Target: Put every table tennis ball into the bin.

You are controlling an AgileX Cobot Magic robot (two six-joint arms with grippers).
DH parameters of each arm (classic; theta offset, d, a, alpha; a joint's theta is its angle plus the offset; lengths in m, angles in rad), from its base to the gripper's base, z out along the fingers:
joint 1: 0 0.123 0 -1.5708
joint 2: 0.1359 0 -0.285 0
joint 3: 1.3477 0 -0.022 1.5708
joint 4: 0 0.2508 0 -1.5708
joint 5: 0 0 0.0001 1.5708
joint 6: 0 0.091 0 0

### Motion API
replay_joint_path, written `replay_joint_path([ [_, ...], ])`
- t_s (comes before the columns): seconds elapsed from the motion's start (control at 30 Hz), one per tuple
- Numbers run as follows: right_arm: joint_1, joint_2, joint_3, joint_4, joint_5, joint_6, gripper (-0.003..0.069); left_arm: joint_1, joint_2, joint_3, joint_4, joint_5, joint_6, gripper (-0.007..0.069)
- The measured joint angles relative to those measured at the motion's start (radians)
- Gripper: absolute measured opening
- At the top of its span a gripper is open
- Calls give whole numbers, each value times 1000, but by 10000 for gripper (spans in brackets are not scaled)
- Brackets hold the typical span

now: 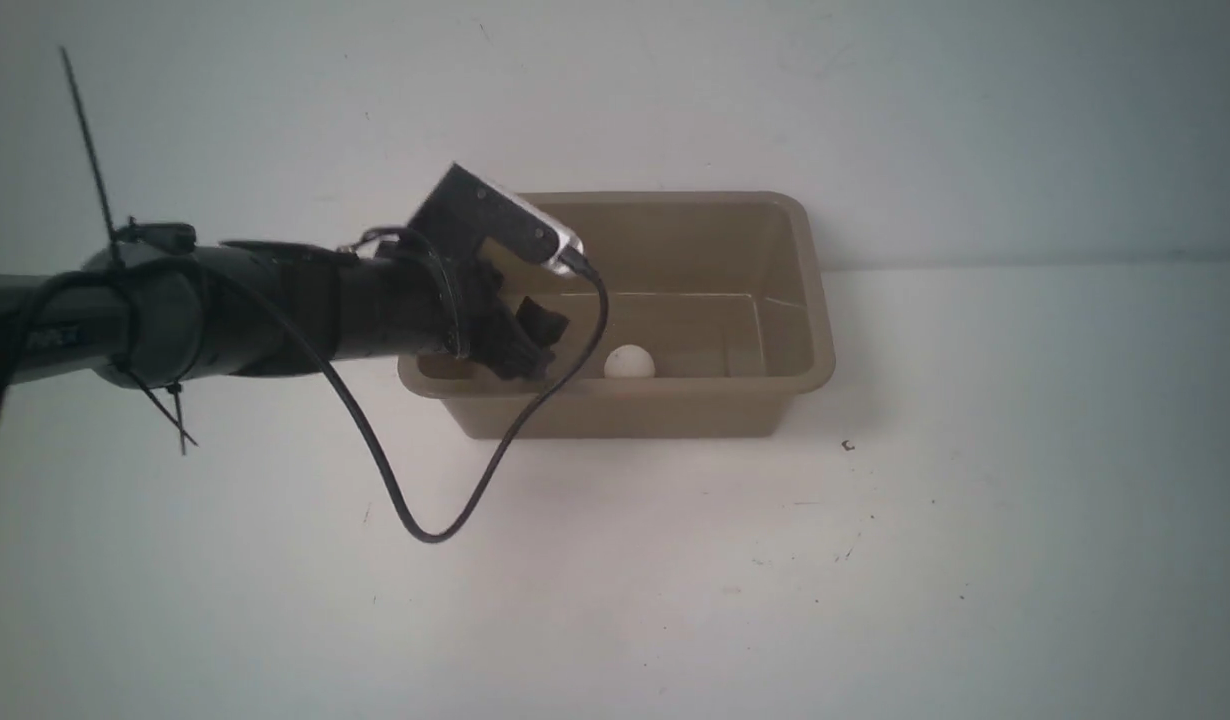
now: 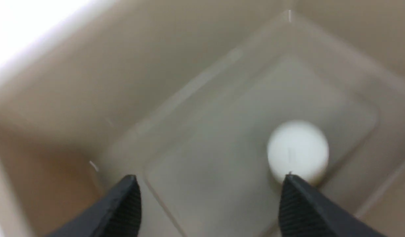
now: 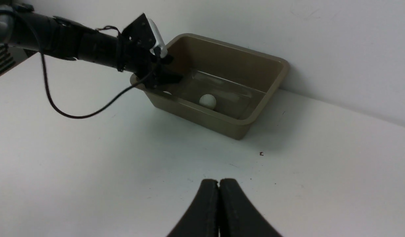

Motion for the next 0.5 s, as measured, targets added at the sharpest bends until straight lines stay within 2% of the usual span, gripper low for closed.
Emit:
replay_joint_path([
  [0.03,0,-2,0,-12,0,-5,-18,0,-24,0,0,0,-3,465],
  [0.13,0,-38,0,-101,-12,-15,-18,0,-183,7,0,0,-13,347],
  [0.17,0,-62,0,-150,-20,-13,-18,0,-246,15,0,0,-15,279],
  [0.2,0,-80,1,-185,-23,-9,-18,0,-313,25,-1,0,-15,244],
  [0.23,0,-118,9,-247,-27,5,-18,0,-383,50,-2,-1,-16,158],
  [0.27,0,-124,9,-247,-27,8,-18,0,-398,55,-2,-1,-16,145],
  [0.3,0,-174,35,-311,-28,42,-18,0,-526,116,-3,-2,-16,62],
  [0.4,0,-292,113,-390,-28,100,-18,0,-693,238,-3,-7,-5,6],
  [0.5,0,-408,218,-421,-33,126,-18,0,-830,368,-3,-35,20,-4],
])
